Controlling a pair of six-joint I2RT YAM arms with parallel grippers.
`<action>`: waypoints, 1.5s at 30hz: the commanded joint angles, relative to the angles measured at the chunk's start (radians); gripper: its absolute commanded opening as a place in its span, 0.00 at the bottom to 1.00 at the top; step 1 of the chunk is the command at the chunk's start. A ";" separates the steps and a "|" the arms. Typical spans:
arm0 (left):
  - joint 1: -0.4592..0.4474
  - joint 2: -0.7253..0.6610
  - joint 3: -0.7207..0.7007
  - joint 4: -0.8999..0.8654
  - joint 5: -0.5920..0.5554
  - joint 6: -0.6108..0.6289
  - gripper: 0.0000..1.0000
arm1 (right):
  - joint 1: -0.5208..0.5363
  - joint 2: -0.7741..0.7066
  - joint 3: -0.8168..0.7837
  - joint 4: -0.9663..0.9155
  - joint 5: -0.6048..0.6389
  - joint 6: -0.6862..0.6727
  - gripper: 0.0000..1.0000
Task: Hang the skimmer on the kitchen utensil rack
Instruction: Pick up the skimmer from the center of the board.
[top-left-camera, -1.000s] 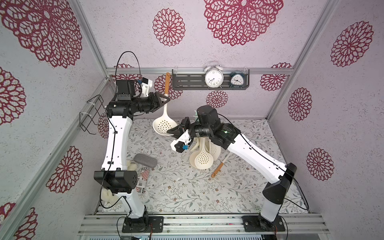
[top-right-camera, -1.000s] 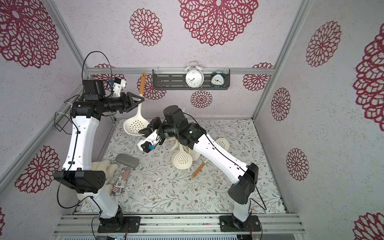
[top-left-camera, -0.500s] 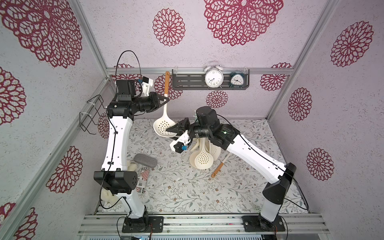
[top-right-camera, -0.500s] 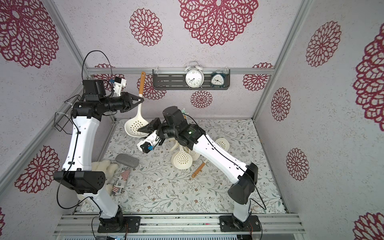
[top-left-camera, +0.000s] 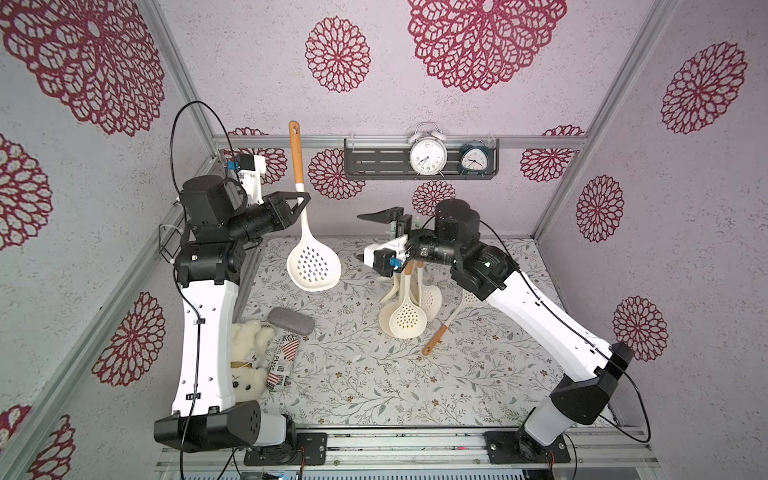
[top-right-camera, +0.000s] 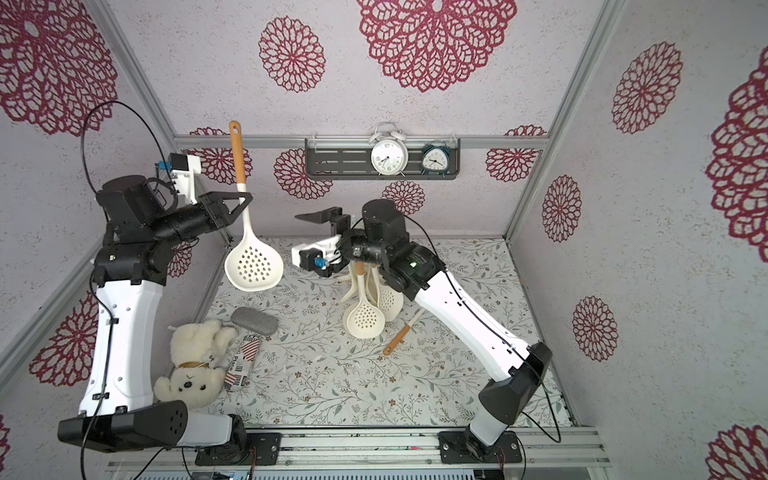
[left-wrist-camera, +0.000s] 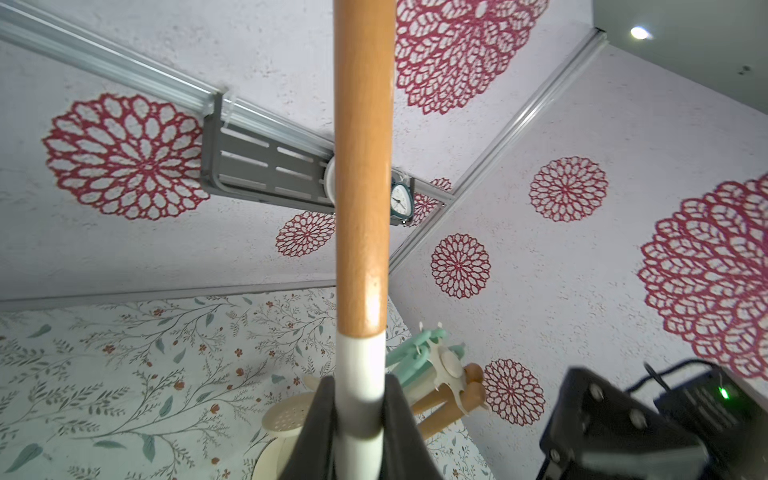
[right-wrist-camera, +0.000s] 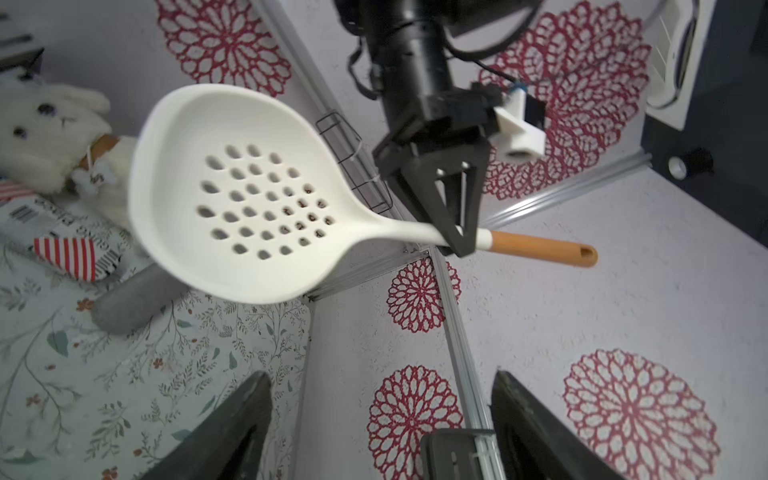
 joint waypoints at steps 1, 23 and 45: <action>-0.010 -0.067 -0.088 0.095 0.071 0.048 0.00 | -0.050 -0.001 0.120 0.034 0.009 0.466 0.80; -0.262 -0.246 -0.329 0.108 0.259 0.258 0.00 | -0.161 0.185 0.508 0.014 -0.379 1.385 0.80; -0.351 -0.226 -0.313 0.000 0.102 0.333 0.22 | -0.158 0.194 0.506 -0.030 -0.423 1.451 0.00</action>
